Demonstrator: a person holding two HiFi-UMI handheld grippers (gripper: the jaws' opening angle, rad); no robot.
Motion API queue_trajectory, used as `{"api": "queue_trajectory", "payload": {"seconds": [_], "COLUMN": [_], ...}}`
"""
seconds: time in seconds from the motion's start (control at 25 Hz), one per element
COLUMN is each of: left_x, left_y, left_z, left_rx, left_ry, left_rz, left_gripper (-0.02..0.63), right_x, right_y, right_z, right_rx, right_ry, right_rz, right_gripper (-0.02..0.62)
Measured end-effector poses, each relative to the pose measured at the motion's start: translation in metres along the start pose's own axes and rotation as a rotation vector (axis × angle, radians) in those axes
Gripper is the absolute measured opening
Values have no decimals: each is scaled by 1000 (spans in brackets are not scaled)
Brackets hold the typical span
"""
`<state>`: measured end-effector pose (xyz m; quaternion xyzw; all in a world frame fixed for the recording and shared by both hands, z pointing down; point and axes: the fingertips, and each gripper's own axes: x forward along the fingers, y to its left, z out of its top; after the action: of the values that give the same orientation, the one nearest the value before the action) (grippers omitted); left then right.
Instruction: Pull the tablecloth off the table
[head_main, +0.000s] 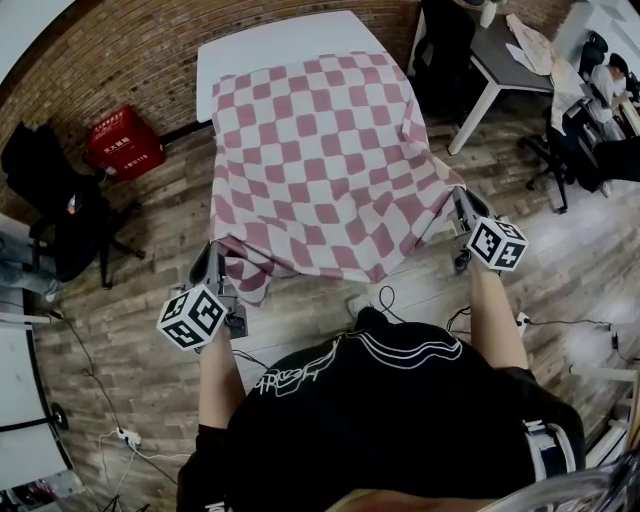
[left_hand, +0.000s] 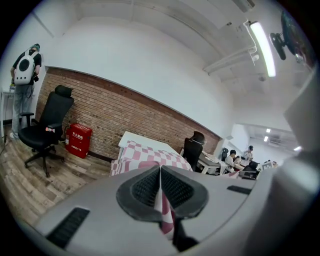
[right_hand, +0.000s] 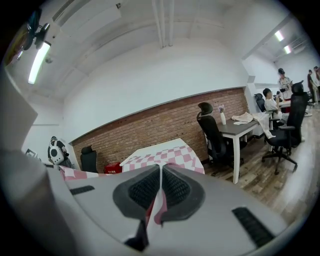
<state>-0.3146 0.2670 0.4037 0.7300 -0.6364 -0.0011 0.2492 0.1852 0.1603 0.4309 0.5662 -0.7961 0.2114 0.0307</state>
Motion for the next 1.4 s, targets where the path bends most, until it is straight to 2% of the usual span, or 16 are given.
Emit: {"api": "queue_trajectory", "payload": {"seconds": [0.4,0.64,1.04,1.4], "left_x": [-22,-30,-33,-30], "left_y": [0,5,-1,0], "left_z": [-33,-36,-41,-45], "left_rx": [-28,-35,-45,-45], "left_ry": [65,63,58,74], "left_rz": [-32,-35,-45,-49], "left_gripper": [6,6,6,6], "right_x": [-40,-46,-45,-45], "right_y": [1,7,28,21], "right_z": [-34,-55,-54,-55], "right_rx": [66,113,35,46], "right_ry": [19,50,53,49], "right_rz": [-33,-9,50,30], "right_gripper": [-2,-2,-2,-3]}}
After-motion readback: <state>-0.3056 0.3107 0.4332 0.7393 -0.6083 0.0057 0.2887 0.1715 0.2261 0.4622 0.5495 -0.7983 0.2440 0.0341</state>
